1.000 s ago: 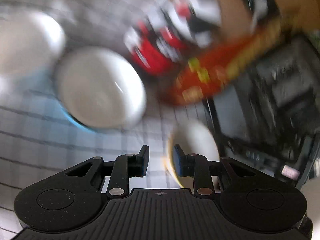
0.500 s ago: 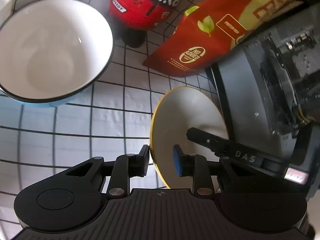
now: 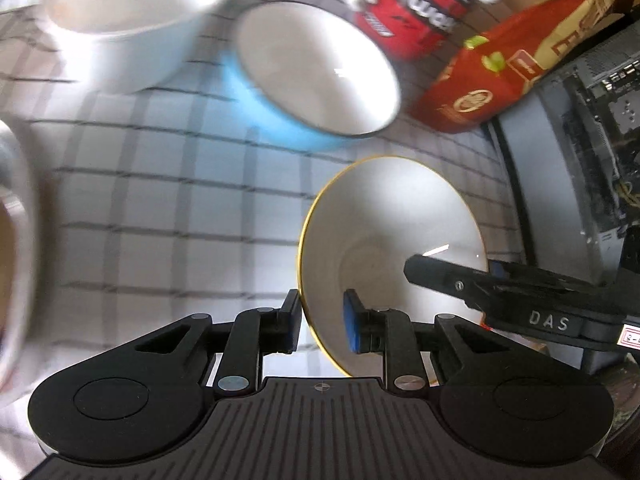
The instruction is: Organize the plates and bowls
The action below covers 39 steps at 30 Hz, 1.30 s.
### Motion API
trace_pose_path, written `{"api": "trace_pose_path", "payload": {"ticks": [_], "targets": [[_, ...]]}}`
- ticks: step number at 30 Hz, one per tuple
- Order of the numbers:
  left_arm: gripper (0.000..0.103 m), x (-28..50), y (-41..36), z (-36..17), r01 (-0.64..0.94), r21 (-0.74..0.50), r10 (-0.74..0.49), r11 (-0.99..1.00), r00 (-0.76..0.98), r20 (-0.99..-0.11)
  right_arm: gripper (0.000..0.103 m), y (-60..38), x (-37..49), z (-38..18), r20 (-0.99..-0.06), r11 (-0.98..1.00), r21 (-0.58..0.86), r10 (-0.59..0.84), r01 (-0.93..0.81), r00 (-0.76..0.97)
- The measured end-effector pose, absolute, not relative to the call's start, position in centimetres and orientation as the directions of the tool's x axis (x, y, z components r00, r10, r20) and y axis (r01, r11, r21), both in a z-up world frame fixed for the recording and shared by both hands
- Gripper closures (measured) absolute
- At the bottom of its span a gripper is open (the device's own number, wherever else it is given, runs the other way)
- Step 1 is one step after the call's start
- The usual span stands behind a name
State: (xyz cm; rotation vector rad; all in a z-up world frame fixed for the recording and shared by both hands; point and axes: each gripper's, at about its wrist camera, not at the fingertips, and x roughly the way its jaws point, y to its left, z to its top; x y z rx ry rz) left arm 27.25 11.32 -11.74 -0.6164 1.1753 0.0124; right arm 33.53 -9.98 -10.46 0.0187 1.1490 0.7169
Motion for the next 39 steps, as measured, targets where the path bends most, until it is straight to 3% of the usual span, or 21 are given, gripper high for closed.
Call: {"api": "trace_pose_path", "payload": {"ticks": [13,23,28,32,35,39], "targets": [[0.078,21.9,16.0,-10.6,-0.353,-0.389,-0.25,0.851,0.38,-0.891,0.029,-5.4,27.5,-11.8,-0.82,0.73,0.446,0.565,-0.519,0.091],[0.082,21.2,16.6,-11.8,-0.325,-0.406,-0.325,0.854,0.277,-0.904,0.029,-4.5,26.2,-12.2,-0.833,0.722,0.447,0.551,-0.529,0.047],[0.082,21.8,17.8,-8.0,-0.241,-0.386,-0.306,0.891,0.31,-0.9,0.028,-6.6,28.1,-6.9,-0.81,0.765,0.343,0.535,-0.546,0.241],[0.081,23.9,20.1,-3.7,-0.198,-0.431,-0.309,0.88,0.45,-0.838,0.017,-8.1,31.1,-2.5,-0.758,0.821,0.289,0.51,-0.492,0.406],[0.081,27.0,20.7,-2.6,-0.191,-0.466,-0.301,0.864,0.547,-0.781,0.014,-8.3,33.9,-2.6,-0.755,0.845,0.332,0.505,-0.42,0.418],[0.081,31.1,20.9,-5.3,-0.302,-0.497,-0.281,0.814,0.544,-0.791,0.008,-7.2,36.6,-6.9,-0.806,0.856,0.37,0.489,-0.36,0.335]]}}
